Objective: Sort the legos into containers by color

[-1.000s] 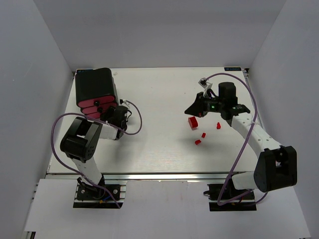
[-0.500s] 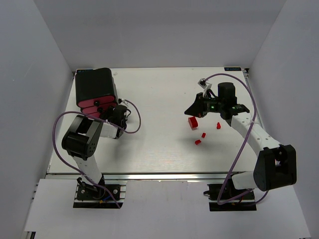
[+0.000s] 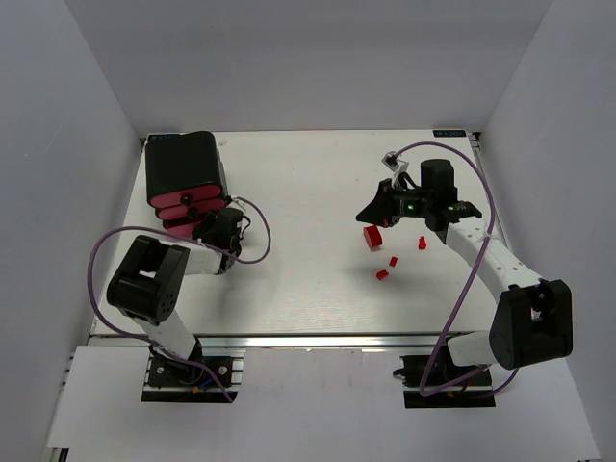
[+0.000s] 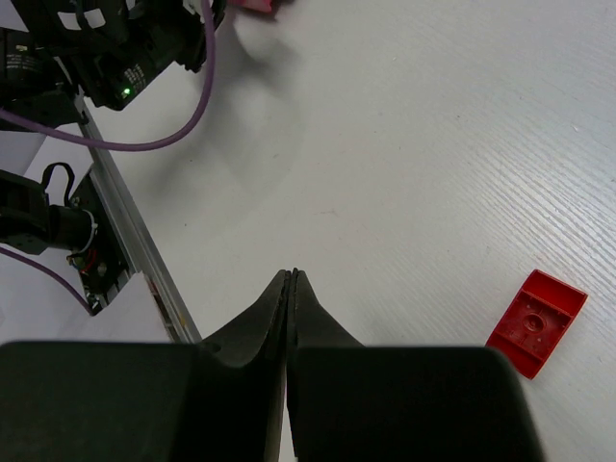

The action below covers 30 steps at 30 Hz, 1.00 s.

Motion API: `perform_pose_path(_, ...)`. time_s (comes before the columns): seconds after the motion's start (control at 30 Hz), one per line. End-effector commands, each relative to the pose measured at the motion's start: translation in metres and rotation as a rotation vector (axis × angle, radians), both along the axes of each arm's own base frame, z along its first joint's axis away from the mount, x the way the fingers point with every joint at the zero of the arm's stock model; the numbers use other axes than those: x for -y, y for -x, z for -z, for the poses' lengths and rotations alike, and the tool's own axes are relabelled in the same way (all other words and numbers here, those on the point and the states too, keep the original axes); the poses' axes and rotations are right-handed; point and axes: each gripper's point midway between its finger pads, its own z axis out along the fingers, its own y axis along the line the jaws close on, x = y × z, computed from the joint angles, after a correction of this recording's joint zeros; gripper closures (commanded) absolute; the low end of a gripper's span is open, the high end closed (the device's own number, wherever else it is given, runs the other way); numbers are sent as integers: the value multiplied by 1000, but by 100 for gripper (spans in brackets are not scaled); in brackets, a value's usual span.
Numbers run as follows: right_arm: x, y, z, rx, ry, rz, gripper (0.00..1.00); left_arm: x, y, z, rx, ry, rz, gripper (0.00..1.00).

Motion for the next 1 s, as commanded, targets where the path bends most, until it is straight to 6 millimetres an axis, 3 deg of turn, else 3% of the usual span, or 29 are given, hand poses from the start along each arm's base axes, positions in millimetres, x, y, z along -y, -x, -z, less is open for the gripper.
perform_pose_path(0.0,-3,1,-20,62,-26,-24,100,2,14,-17,56,67,-24,89)
perform_pose_path(0.23,-2,5,-29,81,-39,-22,100,2,39,-19,-5,83,-31,99)
perform_pose_path(0.4,-2,6,-32,89,-43,-26,100,9,47,-24,0,134,-2,97)
perform_pose_path(0.47,-2,7,-32,89,-44,-29,100,10,48,-24,-5,143,-1,72)
perform_pose_path(0.5,-2,6,-32,90,-43,-28,100,10,48,-25,-7,146,-4,64)
perform_pose_path(0.6,-3,7,-30,98,-37,-47,100,15,46,-26,-24,173,-4,52)
perform_pose_path(0.63,-3,7,-28,113,-27,-61,83,17,44,-28,-20,190,0,51)
perform_pose_path(0.7,-4,8,-26,115,-20,-79,65,24,42,-36,-5,232,26,49)
perform_pose_path(0.73,-2,6,-24,129,-12,-85,51,26,42,-38,-1,253,28,49)
perform_pose_path(0.83,-2,6,-19,128,9,-95,39,40,42,-58,44,345,94,48)
perform_pose_path(0.87,-1,3,-18,158,29,-98,38,48,42,-66,58,375,123,48)
perform_pose_path(0.9,-1,2,-17,161,37,-98,37,52,43,-72,65,397,146,40)
perform_pose_path(0.97,2,-2,-15,172,62,-83,37,70,47,-89,87,478,229,40)
